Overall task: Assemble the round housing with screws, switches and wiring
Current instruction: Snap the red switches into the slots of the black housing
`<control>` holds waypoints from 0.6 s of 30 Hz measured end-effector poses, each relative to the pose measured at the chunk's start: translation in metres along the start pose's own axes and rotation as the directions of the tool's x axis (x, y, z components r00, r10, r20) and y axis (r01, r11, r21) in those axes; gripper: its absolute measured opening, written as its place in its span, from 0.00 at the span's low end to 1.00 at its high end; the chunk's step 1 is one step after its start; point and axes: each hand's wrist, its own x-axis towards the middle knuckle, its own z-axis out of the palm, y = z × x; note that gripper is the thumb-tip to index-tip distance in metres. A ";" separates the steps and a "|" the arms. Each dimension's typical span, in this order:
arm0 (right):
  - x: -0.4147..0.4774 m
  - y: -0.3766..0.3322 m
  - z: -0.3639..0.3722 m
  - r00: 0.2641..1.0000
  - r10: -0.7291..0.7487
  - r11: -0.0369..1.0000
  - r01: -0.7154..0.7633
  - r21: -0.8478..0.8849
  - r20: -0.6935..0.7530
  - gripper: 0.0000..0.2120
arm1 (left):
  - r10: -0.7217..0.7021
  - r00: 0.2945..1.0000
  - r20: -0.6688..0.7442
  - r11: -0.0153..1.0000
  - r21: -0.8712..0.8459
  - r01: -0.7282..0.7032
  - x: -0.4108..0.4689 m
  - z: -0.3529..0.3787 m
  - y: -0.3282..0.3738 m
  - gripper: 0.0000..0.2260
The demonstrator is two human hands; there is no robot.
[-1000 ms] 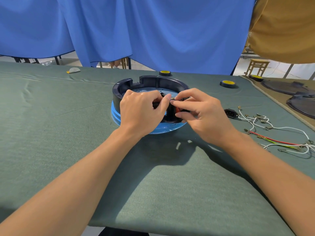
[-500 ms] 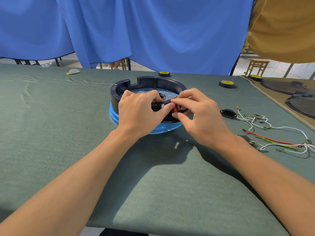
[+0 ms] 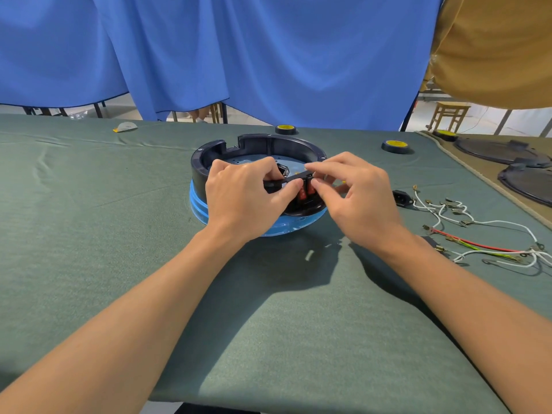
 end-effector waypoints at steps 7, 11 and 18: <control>0.000 0.001 0.000 0.995 0.079 0.997 -0.079 -0.002 0.059 0.09 | -0.082 0.995 0.060 0.997 0.002 0.082 0.005 0.001 0.001 0.19; 0.001 0.002 -0.002 0.995 0.077 0.997 -0.076 -0.018 0.069 0.10 | -0.047 0.998 0.044 0.999 0.028 0.045 0.005 0.004 0.000 0.19; 0.003 0.001 -0.008 0.984 0.077 0.997 -0.074 -0.025 0.159 0.13 | 0.146 0.985 0.096 0.984 0.093 -0.155 0.002 -0.002 -0.013 0.16</control>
